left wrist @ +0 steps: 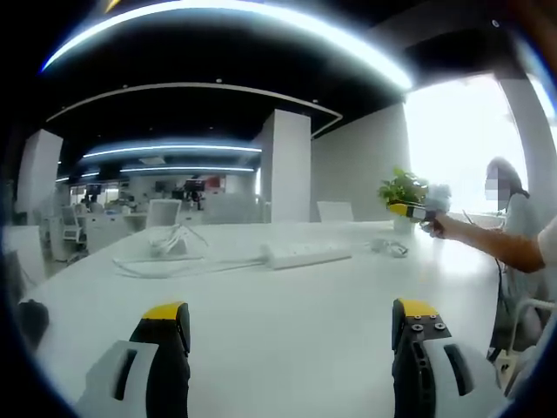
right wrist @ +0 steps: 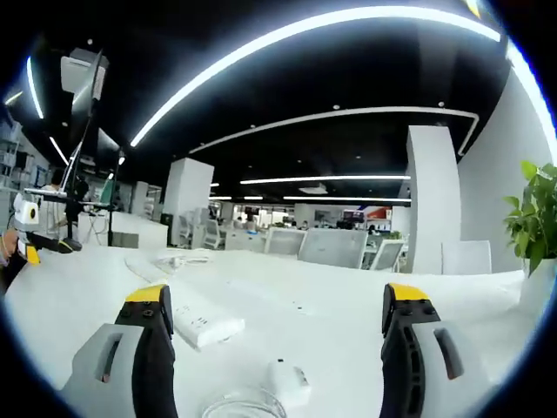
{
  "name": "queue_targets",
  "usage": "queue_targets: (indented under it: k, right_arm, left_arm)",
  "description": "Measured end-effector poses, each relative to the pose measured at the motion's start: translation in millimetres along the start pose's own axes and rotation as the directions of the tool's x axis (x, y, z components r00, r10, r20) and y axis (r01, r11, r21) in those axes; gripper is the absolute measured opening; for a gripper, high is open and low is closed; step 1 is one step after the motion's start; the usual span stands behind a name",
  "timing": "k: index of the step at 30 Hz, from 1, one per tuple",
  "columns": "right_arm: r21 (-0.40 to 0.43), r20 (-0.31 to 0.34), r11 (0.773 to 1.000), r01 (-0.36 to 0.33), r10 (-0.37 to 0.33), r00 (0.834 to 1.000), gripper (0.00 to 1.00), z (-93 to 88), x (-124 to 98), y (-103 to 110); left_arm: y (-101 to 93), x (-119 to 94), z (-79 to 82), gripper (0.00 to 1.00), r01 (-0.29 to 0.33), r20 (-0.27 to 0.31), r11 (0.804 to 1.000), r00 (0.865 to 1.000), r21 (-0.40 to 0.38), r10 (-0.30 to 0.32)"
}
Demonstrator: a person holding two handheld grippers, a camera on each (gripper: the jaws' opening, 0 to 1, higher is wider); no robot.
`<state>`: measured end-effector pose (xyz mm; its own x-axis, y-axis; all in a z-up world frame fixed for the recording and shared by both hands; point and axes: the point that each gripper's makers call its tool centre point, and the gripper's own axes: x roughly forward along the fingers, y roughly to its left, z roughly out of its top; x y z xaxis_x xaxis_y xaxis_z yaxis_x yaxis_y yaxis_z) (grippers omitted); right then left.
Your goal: Straighten the power strip on the desk, plug the charger into it
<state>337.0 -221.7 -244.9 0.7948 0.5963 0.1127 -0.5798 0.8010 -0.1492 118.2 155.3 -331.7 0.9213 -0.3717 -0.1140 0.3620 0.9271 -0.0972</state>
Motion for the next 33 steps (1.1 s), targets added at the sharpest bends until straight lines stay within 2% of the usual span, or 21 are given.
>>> queue_targets:
  k: [23,33]
  right_arm:
    - [0.058,-0.018,0.998,-0.034,0.035,0.999,0.99,-17.0,5.1,-14.1]
    - [0.062,-0.075,0.997,-0.051,0.055,0.996,0.98,-26.8,9.0,-9.5]
  left_arm:
    - [0.8,0.7,-1.4,0.99,-0.012,-0.007,1.0,1.0,0.001,0.012]
    - [1.2,0.3,-2.2,0.99,-0.014,-0.009,1.0,1.0,0.001,0.014]
